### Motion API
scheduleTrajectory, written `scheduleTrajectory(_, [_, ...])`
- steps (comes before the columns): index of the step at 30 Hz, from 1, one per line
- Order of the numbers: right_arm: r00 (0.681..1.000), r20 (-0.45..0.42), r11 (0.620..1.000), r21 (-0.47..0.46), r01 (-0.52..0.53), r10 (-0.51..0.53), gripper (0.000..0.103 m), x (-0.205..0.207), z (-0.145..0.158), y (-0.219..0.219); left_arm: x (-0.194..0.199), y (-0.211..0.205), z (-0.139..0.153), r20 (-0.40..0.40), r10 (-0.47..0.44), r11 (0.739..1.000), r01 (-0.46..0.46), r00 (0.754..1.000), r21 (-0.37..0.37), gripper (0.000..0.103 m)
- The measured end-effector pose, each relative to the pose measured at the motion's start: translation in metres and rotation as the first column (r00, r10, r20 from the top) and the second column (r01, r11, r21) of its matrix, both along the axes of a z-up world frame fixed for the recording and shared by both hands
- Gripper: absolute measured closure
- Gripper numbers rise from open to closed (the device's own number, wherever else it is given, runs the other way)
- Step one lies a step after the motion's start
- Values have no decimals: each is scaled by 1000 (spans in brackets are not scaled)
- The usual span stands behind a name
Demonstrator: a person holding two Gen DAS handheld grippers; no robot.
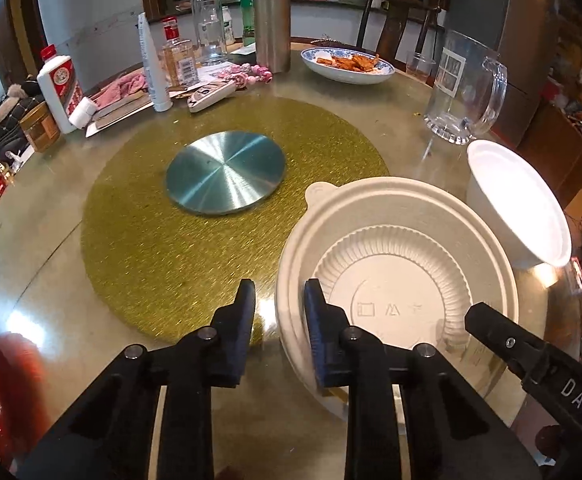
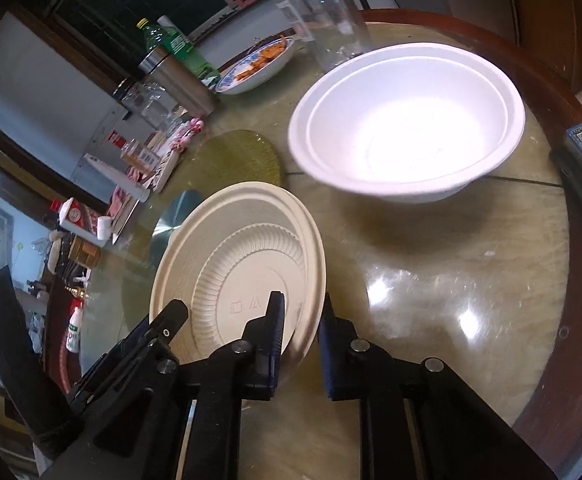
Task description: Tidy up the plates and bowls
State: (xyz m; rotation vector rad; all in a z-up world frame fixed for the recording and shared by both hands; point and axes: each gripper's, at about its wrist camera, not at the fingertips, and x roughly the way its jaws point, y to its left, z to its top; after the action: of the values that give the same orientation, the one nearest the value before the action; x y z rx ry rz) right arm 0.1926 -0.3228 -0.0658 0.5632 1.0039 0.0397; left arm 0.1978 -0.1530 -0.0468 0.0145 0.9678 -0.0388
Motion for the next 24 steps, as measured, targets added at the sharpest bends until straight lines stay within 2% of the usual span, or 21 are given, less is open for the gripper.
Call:
scheduleTrajectory(5, [1000, 13, 1000, -9, -28, 28, 89, -15, 5, 14, -17, 12, 3, 14, -3, 1000, 3, 1000, 15, 86])
scheduleTrajectory(13, [997, 45, 996, -58, -68, 70, 91, -46, 15, 42, -53, 40, 12, 44, 6, 1000, -6, 999, 4, 87])
scheduleTrajectory(24, [990, 55, 987, -108, -121, 128, 91, -70, 21, 85, -77, 79, 8, 36, 45, 999, -44, 998, -24, 89])
